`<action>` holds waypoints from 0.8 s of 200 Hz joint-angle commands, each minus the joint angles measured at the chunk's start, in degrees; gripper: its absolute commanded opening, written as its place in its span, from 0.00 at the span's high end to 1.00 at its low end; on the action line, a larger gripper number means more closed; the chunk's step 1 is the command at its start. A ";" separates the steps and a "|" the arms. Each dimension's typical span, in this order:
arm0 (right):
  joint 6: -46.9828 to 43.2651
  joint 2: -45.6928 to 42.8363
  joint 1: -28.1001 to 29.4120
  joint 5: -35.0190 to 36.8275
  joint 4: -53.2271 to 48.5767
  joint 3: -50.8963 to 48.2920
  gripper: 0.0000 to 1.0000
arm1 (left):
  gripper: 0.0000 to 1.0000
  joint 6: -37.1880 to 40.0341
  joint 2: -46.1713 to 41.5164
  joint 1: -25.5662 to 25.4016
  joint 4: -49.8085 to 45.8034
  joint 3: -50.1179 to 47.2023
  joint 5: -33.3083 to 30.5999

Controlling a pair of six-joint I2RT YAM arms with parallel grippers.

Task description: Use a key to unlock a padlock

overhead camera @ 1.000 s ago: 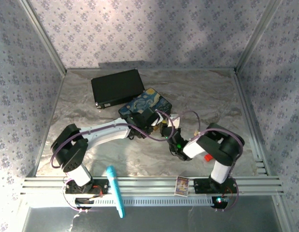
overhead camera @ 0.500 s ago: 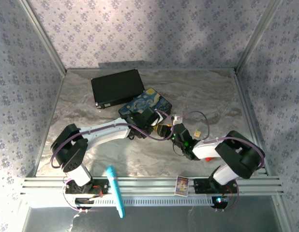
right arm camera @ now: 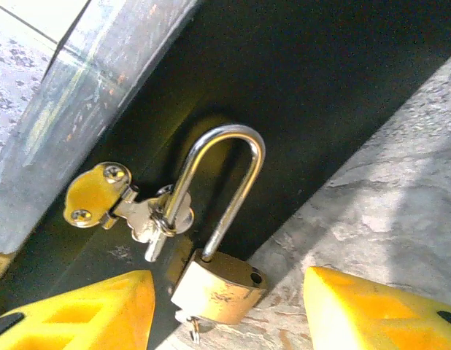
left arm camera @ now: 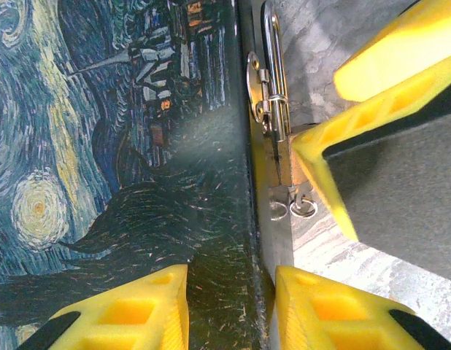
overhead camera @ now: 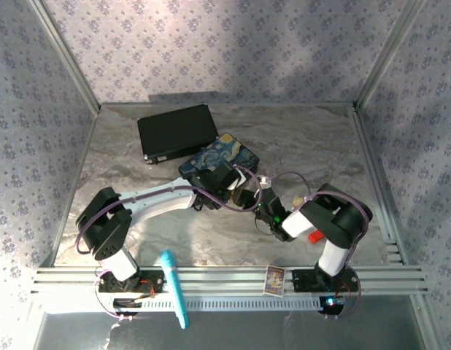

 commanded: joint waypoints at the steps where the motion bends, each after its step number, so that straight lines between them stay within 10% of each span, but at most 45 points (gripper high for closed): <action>1: 3.20 2.06 0.95 -1.83 -4.75 1.98 0.43 | 0.67 -1.59 3.99 -1.51 -14.06 -3.95 11.96; 33: 3.57 1.24 4.99 6.15 -23.21 7.93 0.50 | 0.67 -1.52 3.68 -1.51 -14.06 -3.65 12.15; 160: 11.07 4.06 2.85 10.60 -35.16 8.90 0.69 | 0.67 -1.31 3.03 -1.51 -14.94 -3.30 12.26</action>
